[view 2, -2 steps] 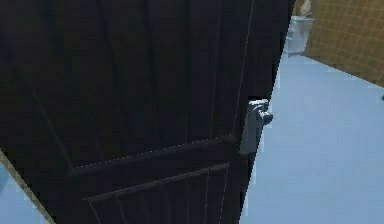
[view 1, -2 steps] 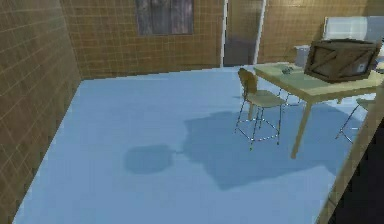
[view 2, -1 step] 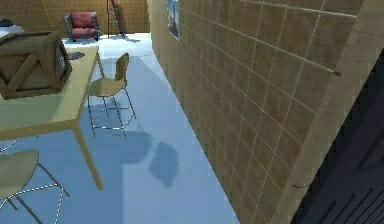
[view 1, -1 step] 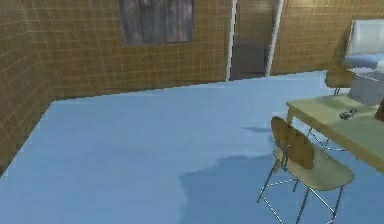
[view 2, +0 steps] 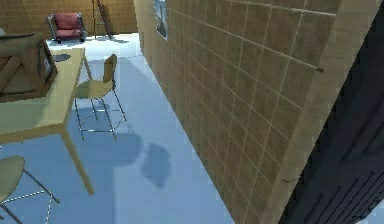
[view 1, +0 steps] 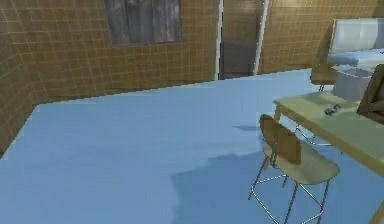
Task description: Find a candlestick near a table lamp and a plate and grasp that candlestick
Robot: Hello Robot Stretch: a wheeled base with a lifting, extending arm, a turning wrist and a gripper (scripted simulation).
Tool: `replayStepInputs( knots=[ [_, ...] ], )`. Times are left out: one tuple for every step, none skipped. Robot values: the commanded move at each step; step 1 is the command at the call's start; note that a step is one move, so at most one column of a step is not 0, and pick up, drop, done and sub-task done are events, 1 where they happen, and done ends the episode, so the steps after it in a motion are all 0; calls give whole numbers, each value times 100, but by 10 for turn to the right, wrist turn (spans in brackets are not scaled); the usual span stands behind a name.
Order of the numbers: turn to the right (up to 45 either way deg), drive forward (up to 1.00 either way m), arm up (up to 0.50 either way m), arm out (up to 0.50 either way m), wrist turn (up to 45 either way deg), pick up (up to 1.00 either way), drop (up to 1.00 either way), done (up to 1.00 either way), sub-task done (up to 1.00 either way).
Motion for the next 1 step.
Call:
replayStepInputs(
  knots=[
    [0, 100, 0, 0, 0, 0, 0, 0, 0]
  ],
)
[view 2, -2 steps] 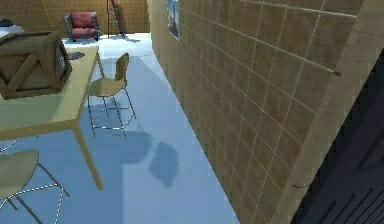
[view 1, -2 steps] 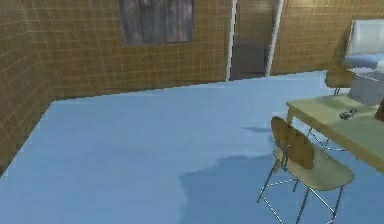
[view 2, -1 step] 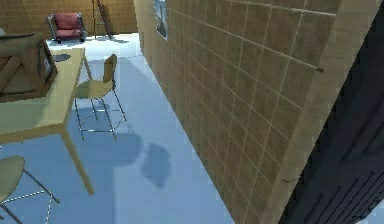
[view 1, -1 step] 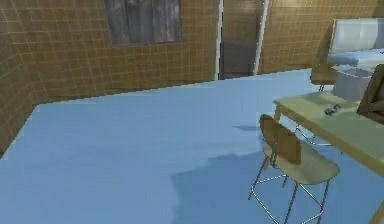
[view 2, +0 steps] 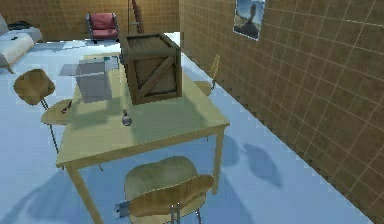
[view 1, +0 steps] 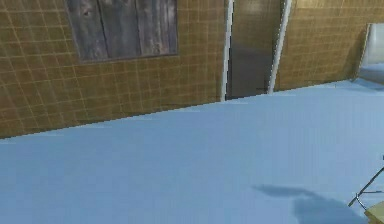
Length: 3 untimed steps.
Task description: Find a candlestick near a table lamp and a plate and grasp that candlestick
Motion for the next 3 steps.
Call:
replayStepInputs(
  knots=[
    [60, 0, 0, 0, 0, 0, 0, 0, 0],
    [0, 20, 0, 0, 0, 0, 0, 0, 0],
    [120, 0, 0, 0, 0, 0, 0, 0, 0]
  ],
)
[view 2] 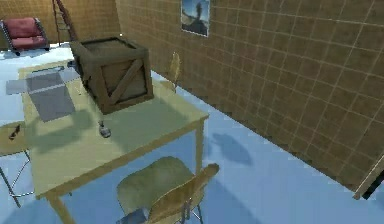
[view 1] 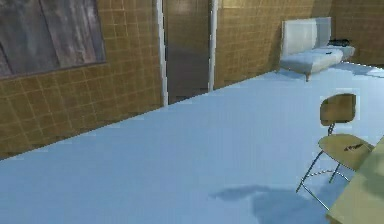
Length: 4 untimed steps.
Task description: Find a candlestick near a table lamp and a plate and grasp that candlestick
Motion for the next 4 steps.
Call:
replayStepInputs(
  knots=[
    [0, 100, 0, 0, 0, 0, 0, 0, 0],
    [30, 0, 0, 0, 0, 0, 0, 0, 0],
    [0, 100, 0, 0, 0, 0, 0, 0, 0],
    [0, 100, 0, 0, 0, 0, 0, 0, 0]
  ],
)
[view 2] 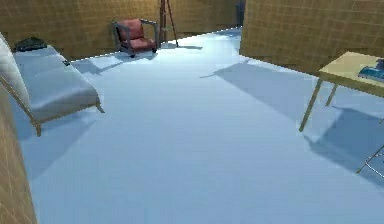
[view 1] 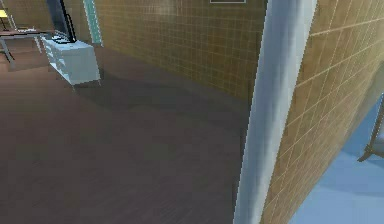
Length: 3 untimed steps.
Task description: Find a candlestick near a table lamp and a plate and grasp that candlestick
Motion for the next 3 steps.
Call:
replayStepInputs(
  knots=[
    [30, 0, 0, 0, 0, 0, 0, 0, 0],
    [0, 20, 0, 0, 0, 0, 0, 0, 0],
    [-450, 0, 0, 0, 0, 0, 0, 0, 0]
  ],
)
